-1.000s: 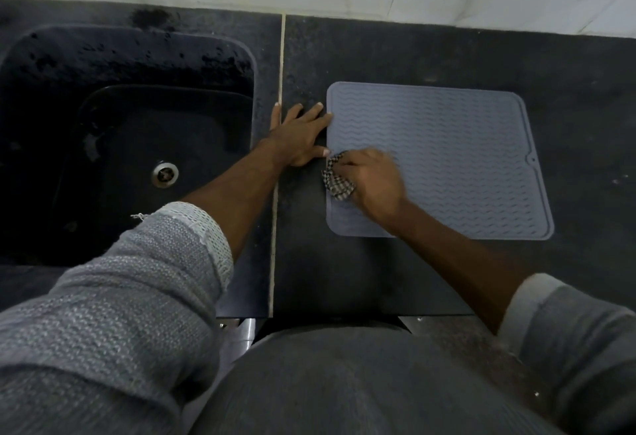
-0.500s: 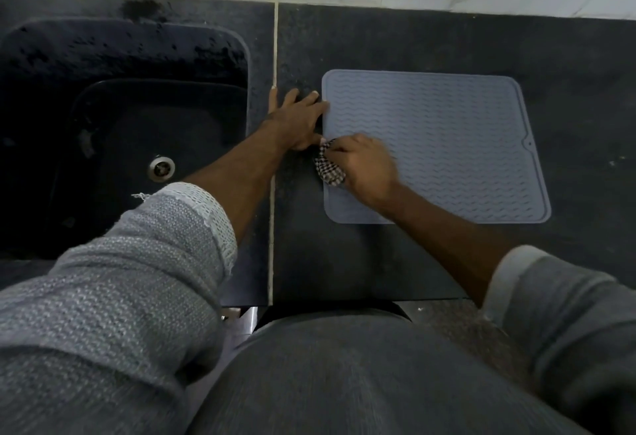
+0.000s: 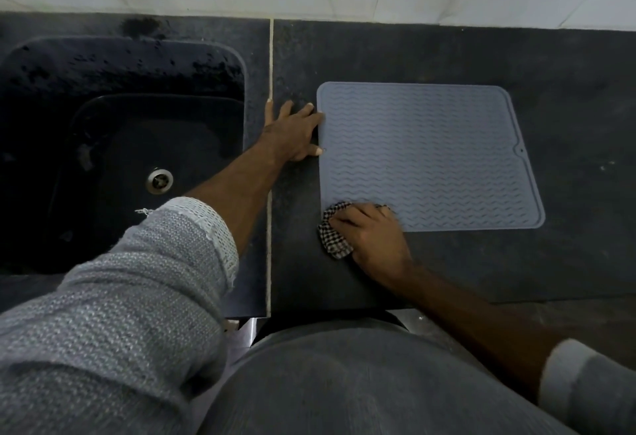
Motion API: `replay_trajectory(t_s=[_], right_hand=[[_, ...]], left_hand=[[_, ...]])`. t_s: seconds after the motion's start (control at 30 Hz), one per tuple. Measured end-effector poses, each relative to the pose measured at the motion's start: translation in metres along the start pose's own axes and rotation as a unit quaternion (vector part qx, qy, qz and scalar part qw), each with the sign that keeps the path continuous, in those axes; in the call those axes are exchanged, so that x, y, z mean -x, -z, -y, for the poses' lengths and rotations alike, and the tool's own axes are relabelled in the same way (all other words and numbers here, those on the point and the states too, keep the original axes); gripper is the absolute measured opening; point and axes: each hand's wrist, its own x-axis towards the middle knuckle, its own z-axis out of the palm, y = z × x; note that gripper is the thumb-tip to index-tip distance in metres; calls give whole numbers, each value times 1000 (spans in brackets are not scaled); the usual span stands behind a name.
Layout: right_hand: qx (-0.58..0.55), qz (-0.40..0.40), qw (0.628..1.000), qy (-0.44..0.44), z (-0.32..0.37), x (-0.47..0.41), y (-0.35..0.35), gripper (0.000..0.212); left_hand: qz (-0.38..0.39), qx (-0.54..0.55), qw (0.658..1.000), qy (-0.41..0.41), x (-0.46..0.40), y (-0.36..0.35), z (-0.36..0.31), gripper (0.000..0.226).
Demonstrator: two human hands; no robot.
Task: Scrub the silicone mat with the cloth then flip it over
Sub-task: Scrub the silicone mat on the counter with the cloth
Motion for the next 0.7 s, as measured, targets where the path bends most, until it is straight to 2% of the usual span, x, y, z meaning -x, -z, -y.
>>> replay_trajectory(t_s=[0.2,0.33,0.7], right_hand=[[-51,-5,999,0,-5,-3,2,48],[-80,3,997,0,-12,-5,2,49],[-115,-21,992,55,-69,-37,35,46]], left_hand=[[9,26,1000,4,3,-3,3,79],[-19,48,999,10,14,-10,3,82],[-75,122,983,119,68,-24,1,90]])
